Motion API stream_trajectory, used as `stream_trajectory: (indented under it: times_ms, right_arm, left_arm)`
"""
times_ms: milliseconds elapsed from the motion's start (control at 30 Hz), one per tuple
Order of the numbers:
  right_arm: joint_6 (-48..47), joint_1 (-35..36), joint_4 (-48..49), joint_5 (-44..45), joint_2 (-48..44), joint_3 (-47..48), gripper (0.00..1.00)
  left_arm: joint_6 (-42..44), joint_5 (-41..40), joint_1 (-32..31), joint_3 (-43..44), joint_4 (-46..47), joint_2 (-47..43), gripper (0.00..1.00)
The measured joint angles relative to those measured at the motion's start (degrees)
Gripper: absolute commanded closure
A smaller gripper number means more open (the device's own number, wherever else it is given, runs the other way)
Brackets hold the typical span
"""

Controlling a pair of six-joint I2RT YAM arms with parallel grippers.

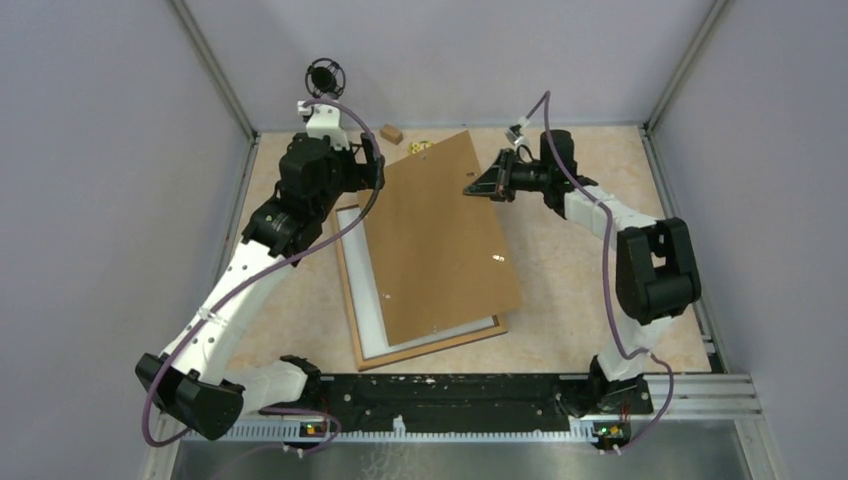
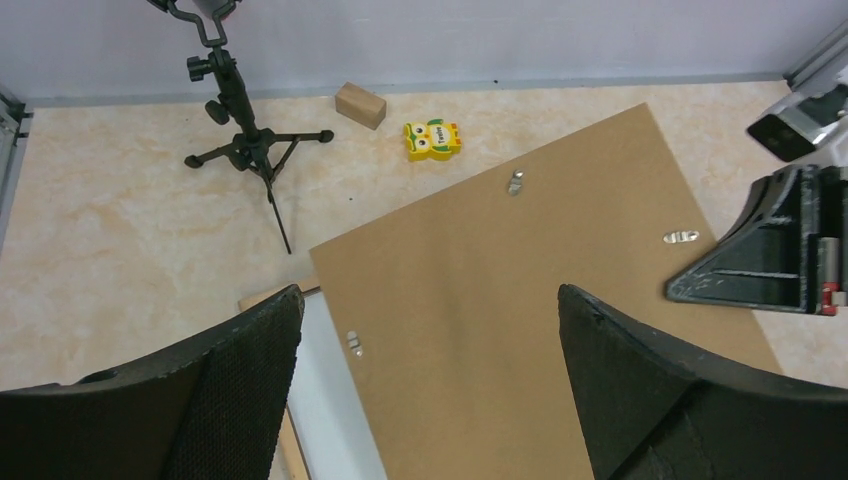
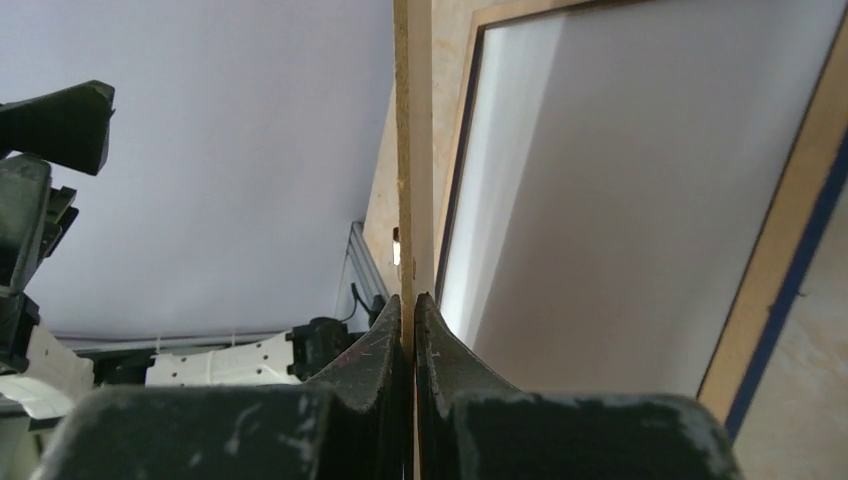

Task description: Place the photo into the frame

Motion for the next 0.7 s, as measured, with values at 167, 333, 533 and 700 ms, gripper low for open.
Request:
stream_trajectory:
  times_ms: [167,333,533,700]
  right_arm:
    - [2.8,2.4,4.0,-1.7,4.1,0.0,1.0]
    - [6.1,3.5,6.9,-3.3,8.4,0.0,1.0]
    - [9.3,3.7,8.8,-3.1,12.7,0.0,1.0]
    - [11.1,4.2,10.8,-3.1,14.1,0.0,1.0]
  left_arm:
    - [-1.4,2.6,1.4,-0.3,0.2,0.0,0.01]
    - [-2.1,4.3,2.1,-0.7,0.4,0.2,0.01]
    - [-2.8,5.2,2.4,-1.1,0.5,0.3,0.01]
    - [-2.9,5.7,2.7,-1.2,0.5,0.7,0.01]
